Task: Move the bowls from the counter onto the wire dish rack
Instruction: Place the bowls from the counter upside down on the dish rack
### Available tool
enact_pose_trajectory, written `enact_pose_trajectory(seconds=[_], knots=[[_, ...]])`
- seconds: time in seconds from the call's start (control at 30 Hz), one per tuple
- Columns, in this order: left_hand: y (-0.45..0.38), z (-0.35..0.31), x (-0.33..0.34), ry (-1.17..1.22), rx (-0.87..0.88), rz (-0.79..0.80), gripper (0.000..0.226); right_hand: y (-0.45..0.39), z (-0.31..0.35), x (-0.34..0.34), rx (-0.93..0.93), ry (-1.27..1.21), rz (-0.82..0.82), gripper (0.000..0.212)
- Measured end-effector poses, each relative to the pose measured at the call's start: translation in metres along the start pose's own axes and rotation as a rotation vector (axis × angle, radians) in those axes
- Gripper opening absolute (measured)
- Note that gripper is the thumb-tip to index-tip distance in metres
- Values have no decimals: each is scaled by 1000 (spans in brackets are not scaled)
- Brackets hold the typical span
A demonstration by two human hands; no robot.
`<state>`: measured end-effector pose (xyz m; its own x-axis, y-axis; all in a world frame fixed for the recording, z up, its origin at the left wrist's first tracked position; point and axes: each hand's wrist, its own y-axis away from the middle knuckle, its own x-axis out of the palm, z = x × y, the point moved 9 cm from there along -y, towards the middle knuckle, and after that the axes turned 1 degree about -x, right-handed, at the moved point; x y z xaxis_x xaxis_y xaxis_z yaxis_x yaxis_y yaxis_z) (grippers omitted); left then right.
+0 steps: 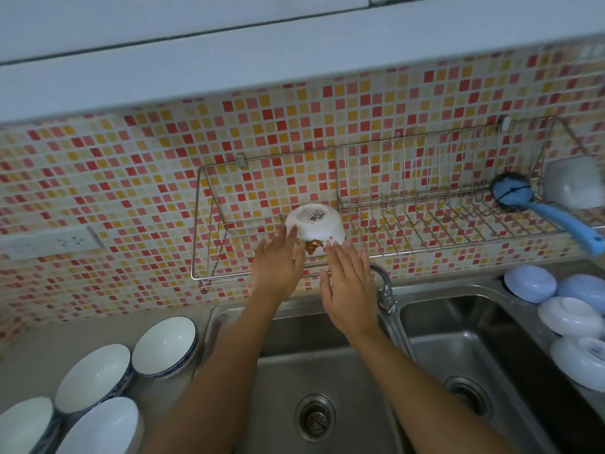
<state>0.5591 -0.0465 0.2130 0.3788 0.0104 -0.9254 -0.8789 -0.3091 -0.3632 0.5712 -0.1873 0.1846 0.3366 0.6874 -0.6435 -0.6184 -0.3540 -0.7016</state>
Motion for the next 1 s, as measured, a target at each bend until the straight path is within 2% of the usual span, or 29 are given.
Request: enact_pose_trajectory(seconds=[0.17,0.3,0.47,0.6,0.77,0.9,1.0], knots=[[47,14,2,-63,35,-44,64,16,6,4,69,27,91,60],[102,50,9,-74,-62,-57,63,49,32,24,116,-108,175,63],[222,149,35,-53,-426,63,66,145,98,105,129,-286,575,56],[326,247,17,-141,-670,118,66,207,204,141,1,-446,888,47],[433,342,-24,-131,-1025,97,65,240,323,148,-86,-545,1024,37],[497,392,-27,-76,-1183,90,64,267,398,165,-135,-602,1161,25],[528,416,-17,-2,-1261,122,65,288,429,186,-77,-552,1274,31]])
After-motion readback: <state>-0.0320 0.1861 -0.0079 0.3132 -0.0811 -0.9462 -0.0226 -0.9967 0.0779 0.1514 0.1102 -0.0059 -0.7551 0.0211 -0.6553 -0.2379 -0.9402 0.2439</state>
